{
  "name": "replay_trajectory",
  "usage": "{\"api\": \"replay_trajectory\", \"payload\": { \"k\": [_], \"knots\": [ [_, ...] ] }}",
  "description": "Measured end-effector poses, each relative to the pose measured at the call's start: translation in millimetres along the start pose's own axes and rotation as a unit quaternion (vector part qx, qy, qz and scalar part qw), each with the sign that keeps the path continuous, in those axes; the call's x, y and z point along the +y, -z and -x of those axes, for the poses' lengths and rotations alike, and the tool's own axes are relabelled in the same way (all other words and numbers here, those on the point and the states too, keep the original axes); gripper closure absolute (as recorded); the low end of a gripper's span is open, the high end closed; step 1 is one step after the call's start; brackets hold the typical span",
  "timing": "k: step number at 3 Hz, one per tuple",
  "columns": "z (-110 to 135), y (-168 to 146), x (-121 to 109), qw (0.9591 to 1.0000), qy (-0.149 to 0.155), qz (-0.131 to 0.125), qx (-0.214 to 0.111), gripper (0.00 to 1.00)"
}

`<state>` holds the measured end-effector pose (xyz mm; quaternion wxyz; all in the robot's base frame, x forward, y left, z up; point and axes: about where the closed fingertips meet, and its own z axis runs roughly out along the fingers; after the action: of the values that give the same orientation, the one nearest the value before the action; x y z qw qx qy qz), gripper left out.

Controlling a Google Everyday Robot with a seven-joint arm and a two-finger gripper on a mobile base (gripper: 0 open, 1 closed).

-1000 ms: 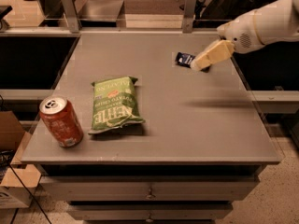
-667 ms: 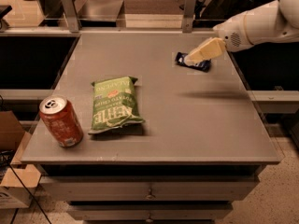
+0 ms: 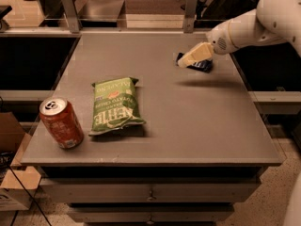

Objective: Pick rxbar blueberry

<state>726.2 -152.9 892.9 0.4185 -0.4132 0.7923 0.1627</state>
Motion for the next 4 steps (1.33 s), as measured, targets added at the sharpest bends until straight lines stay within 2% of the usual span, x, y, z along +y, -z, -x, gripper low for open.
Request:
{"api": "replay_trajectory", "payload": {
  "k": [2, 3, 4],
  "knots": [
    [-27, -32, -10, 0.9994, -0.011, -0.002, 0.034, 0.00],
    [-39, -38, -12, 0.9987, -0.023, -0.005, 0.044, 0.17],
    [-47, -41, -13, 0.9982, -0.030, -0.004, 0.051, 0.40]
  ]
}}
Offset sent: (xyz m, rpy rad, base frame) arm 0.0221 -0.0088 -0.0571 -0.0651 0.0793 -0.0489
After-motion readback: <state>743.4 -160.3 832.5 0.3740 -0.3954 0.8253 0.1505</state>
